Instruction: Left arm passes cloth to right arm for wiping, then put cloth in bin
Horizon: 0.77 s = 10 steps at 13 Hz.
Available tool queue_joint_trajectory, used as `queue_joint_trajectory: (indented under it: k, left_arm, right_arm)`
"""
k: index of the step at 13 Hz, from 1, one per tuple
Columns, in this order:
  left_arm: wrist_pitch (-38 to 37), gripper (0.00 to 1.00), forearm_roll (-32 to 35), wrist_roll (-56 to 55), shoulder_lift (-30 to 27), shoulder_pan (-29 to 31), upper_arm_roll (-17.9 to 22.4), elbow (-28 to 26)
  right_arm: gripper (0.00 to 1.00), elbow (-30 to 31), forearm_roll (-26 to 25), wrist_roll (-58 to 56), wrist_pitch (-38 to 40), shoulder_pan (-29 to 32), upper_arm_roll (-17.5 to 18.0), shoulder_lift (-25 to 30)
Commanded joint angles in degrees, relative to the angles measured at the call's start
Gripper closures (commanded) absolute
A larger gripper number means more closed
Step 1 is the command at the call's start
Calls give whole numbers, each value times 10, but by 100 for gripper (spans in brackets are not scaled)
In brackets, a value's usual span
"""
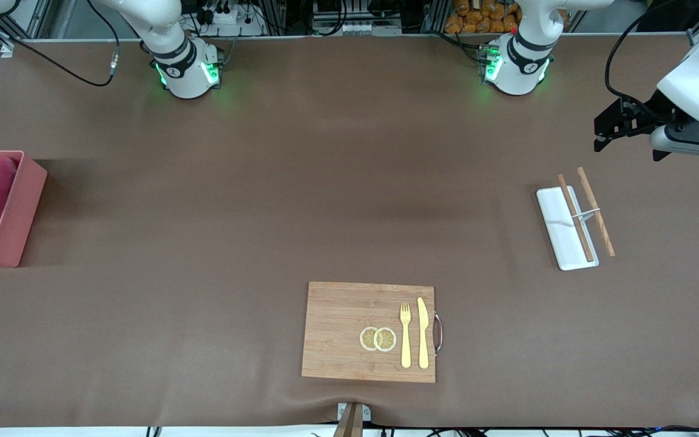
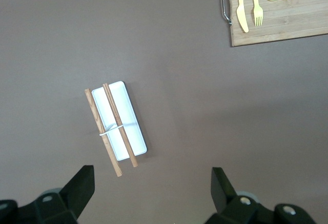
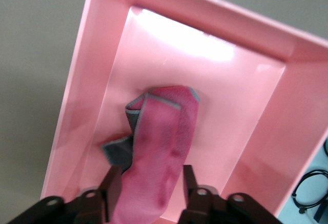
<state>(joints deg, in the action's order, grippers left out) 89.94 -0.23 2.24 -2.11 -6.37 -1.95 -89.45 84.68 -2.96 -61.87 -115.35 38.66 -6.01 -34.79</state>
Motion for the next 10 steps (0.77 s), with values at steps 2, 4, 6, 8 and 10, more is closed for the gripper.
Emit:
queue_joint_trajectory:
  k: [2,4,6,8,10]
  left_arm:
    - [2,0,3,-9,2,0,-2,-1]
    - [2,0,3,-8,3,2,-2,-1]
    - [2,0,3,-8,4,4,-1,-1]
    - [3,0,4,-7,3,4,-2,-2]
    - [2,0,3,-7,4,4,-2,-2]
  right_arm:
    - [0,-50,5,0,76,-10,29,21]
    - [0,-75,5,7,137,-42,44,45]
    - [0,-76,6,67,166,-99,53,78]
    - [0,-76,5,171,229,-164,53,104]
    - [0,-76,6,262,263,-222,54,118]
